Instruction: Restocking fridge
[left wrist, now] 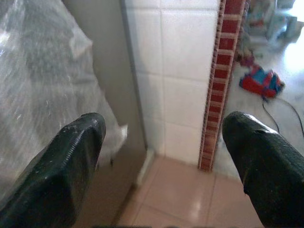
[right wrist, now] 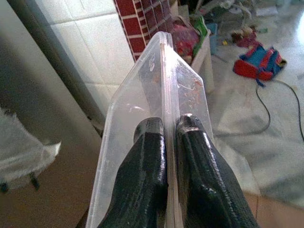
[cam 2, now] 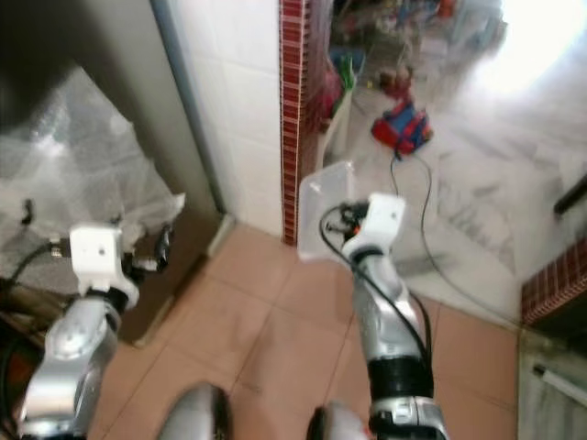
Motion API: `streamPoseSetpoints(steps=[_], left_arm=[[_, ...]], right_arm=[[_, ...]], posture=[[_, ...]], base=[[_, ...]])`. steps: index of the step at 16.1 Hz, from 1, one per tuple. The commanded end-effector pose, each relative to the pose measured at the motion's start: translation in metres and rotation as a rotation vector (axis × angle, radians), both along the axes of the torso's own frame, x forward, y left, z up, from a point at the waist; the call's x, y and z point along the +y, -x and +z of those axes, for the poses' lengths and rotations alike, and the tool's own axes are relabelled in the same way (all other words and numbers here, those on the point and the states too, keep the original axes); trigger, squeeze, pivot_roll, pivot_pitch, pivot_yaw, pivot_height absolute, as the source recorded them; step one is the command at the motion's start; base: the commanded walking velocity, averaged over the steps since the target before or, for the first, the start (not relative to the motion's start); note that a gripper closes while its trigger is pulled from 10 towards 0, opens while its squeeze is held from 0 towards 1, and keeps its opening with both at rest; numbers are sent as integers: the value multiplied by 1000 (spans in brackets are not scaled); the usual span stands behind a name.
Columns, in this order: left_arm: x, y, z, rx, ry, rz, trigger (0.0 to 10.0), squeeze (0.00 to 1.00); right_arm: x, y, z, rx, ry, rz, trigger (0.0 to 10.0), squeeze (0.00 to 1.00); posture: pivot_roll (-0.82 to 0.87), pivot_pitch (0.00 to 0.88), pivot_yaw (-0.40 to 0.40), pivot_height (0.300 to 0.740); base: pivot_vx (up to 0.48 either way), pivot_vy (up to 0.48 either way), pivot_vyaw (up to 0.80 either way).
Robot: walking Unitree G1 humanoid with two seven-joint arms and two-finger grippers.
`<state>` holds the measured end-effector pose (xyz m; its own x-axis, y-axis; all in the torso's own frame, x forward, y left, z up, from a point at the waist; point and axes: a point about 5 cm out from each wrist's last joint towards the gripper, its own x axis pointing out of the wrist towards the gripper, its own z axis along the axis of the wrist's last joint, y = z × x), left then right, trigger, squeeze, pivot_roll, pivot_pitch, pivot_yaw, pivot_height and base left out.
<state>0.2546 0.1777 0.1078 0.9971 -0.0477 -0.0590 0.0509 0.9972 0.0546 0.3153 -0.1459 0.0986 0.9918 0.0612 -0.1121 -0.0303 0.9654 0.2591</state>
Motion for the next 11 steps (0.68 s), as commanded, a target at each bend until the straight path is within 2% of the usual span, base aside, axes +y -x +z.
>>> streamPoseSetpoints(steps=[1, 5, 9, 11], left_arm=[[2, -5, 7, -23, -7, -9, 10000, 0], [2, -7, 12, -40, -19, -8, 10000, 0], [4, -6, 12, -32, -23, 0, 10000, 0], [5, -6, 13, -36, -18, 3, 10000, 0]], right_arm=[[1, -2, 4, -20, 4, -4, 10000, 0], [1, -3, 5, -26, 15, 4, 10000, 0], [9, -10, 9, -39, 8, 19, 10000, 0], [10, -12, 10, -39, 10, 23, 10000, 0]], posture=[[126, 63, 7, 740], [133, 62, -6, 740], [144, 61, -9, 740], [139, 69, -7, 740]], base=[[-311, 0, 0], [-306, 0, 0], [0, 0, 0], [0, 163, -663]])
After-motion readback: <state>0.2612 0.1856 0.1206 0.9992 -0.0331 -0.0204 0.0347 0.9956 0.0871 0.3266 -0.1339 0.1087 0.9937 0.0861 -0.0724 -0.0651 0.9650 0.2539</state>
